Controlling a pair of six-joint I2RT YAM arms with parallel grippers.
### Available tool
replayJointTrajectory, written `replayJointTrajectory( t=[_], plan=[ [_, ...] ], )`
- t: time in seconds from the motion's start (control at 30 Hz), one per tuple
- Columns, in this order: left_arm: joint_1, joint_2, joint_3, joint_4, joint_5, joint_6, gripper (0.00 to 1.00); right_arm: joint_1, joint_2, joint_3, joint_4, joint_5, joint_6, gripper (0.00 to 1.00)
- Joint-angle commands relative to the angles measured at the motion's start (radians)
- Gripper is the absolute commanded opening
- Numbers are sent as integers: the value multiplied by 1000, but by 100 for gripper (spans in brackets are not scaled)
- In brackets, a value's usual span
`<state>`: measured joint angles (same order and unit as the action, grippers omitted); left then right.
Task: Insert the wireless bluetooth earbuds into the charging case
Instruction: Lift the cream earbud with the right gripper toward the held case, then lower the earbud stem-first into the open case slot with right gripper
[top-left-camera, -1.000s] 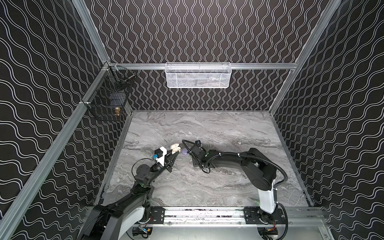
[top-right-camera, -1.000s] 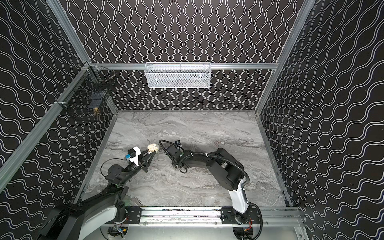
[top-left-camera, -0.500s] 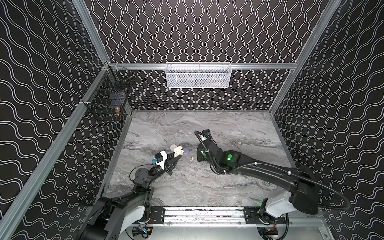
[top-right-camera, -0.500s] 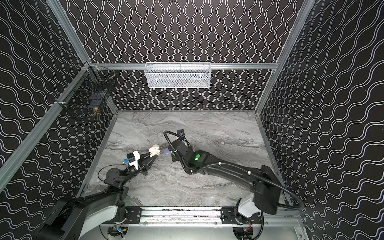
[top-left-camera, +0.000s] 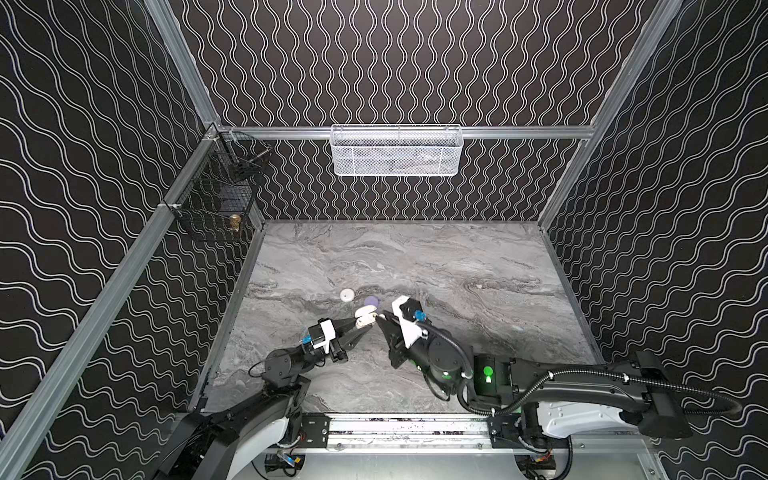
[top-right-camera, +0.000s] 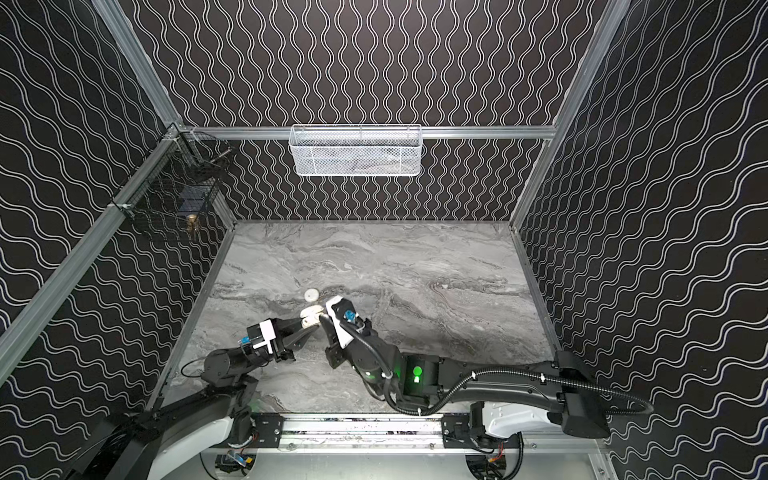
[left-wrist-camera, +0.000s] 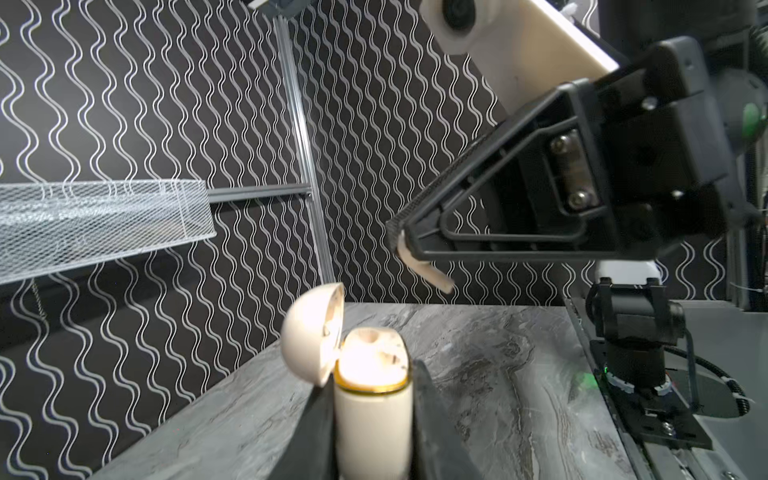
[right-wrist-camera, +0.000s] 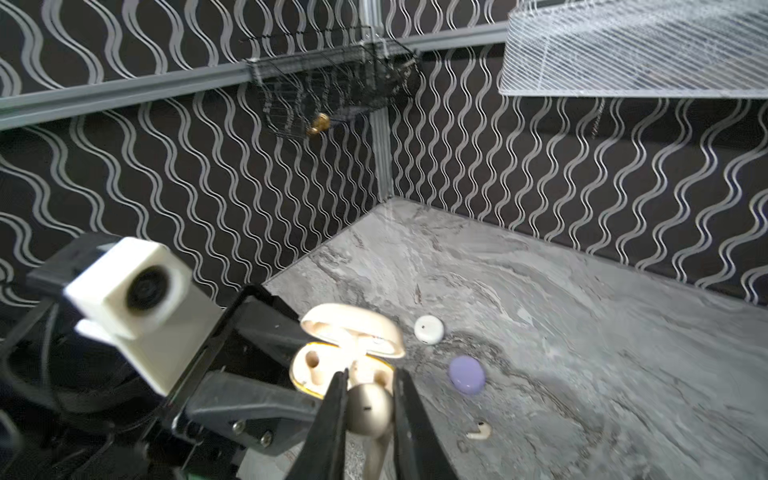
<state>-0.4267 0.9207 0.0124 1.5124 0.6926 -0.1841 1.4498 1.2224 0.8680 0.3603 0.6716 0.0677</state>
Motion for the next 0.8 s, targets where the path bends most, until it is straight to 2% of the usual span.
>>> replayJointTrajectory(
  t=[0.0, 0.13, 0.3, 0.43, 0.77],
  plan=[
    [-14, -23, -2, 38, -13, -14, 0, 32, -19, -57, 274, 4, -162, 13],
    [-26, -25, 3, 38, -13, -19, 0, 43, -12, -113, 415, -6, -232, 14],
    [-30, -23, 6, 37, -2, -18, 0, 42, 28, -118, 507, -36, -298, 15],
    [-32, -31, 2, 37, -6, -11, 0, 31, 72, -122, 600, -2, -345, 16],
    [-32, -25, 7, 37, -2, -18, 0, -42, 110, -170, 672, -88, -300, 15]
  ],
)
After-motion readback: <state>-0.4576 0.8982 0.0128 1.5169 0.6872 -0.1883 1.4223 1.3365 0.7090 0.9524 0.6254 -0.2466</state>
